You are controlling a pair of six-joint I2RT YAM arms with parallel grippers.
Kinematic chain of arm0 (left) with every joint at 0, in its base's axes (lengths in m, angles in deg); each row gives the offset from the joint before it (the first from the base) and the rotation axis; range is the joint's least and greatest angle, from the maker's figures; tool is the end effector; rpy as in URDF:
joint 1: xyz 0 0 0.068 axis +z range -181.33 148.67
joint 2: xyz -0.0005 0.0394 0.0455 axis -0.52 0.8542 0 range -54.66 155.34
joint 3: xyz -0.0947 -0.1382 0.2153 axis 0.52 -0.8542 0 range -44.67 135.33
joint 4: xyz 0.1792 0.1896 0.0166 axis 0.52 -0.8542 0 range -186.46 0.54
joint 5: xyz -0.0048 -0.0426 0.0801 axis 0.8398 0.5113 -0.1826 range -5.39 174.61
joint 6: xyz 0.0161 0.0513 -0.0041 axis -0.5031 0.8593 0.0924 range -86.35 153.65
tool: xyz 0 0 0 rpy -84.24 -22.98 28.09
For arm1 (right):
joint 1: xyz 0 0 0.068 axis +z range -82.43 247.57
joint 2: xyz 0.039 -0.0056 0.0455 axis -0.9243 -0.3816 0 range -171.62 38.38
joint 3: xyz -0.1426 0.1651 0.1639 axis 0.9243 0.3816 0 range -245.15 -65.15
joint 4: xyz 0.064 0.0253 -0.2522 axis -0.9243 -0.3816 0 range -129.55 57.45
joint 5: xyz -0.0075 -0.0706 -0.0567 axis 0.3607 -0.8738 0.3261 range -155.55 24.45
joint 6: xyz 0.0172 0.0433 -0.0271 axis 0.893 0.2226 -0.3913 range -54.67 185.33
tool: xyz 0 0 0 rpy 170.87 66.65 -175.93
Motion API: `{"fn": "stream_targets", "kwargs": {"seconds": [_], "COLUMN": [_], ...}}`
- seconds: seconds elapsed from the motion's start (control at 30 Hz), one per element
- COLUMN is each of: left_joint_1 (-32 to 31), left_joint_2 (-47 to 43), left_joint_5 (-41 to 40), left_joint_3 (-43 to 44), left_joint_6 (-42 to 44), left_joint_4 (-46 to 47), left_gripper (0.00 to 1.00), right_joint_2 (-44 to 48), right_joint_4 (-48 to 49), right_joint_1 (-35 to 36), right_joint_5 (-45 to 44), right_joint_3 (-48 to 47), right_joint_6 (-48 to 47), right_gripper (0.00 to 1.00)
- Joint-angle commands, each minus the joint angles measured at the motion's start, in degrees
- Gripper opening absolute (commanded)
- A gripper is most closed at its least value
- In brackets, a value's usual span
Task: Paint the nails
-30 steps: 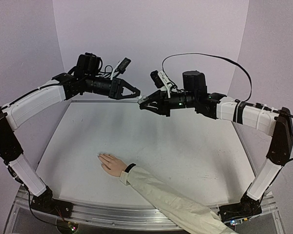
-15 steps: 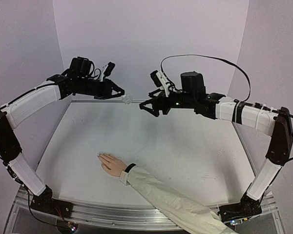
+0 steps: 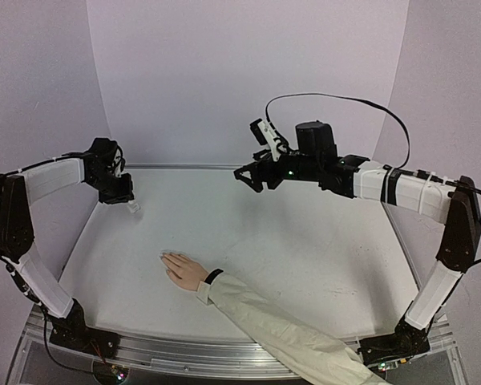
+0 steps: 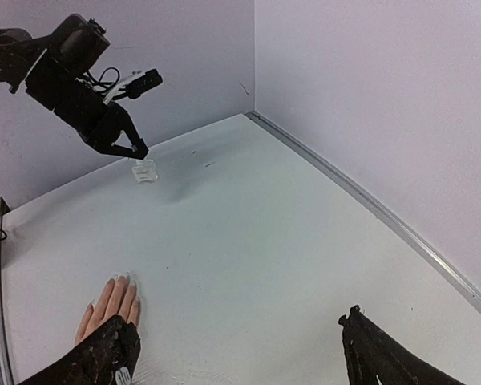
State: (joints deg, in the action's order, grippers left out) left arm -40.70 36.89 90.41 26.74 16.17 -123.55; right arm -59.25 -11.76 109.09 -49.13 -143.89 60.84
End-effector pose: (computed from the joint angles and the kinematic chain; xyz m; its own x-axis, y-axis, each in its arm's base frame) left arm 0.3365 -0.0592 0.2606 -0.8297 -0.1660 -0.5330 -0.0303 0.9668 -0.2538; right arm 0.3034 0.2822 0.3563 0.0912 -0.0195 -0.9956 -0.8429 0.5310 -0.0876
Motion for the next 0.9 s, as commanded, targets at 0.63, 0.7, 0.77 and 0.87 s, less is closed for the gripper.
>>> {"fn": "stream_targets", "kwargs": {"seconds": [0.63, 0.7, 0.77, 0.87], "left_joint_1": [0.6, 0.6, 0.6, 0.6], "left_joint_2": [9.3, 9.4, 9.2, 7.9], "left_joint_5": [-9.8, -9.6, -9.7, -10.6], "left_joint_3": [-4.5, -4.4, -4.5, -4.5], "left_joint_6": [-2.1, -2.1, -2.0, -1.8], "left_joint_4": [6.8, 6.8, 6.8, 6.8], "left_gripper": [0.23, 0.36, 0.44, 0.56], "right_joint_2": [1.9, 1.5, 2.0, 3.3], "right_joint_4": [1.4, 1.0, 0.5, -1.1], "right_joint_1": [-1.2, -3.1, -5.7, -11.1], "right_joint_5": [-8.5, -9.5, -10.7, -12.7], "right_joint_3": [1.0, 1.1, 1.7, 3.0], "right_joint_6": [3.4, 6.7, 8.8, 11.7], "right_gripper": [0.91, 0.91, 0.92, 0.94]}}
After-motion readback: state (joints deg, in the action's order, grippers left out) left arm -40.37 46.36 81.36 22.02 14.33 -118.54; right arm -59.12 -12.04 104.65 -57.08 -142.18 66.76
